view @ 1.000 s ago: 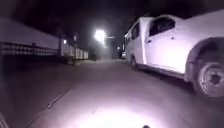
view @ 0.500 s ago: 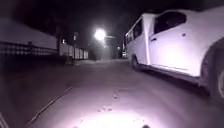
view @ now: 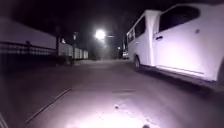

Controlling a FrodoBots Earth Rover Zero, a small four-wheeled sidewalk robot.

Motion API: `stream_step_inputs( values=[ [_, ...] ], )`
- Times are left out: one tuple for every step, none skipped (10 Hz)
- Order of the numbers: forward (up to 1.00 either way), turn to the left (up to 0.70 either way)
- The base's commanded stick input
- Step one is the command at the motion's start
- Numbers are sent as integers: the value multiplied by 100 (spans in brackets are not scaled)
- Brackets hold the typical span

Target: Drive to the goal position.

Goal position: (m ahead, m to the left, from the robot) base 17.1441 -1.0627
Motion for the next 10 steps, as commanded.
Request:
stream_step_inputs(
  values=[
    [70, 0],
    [70, 0],
    [70, 0],
    [70, 0],
    [70, 0],
    [70, 0],
    [70, 0],
    [70, 0],
    [70, 0],
    [70, 0]
  ],
)
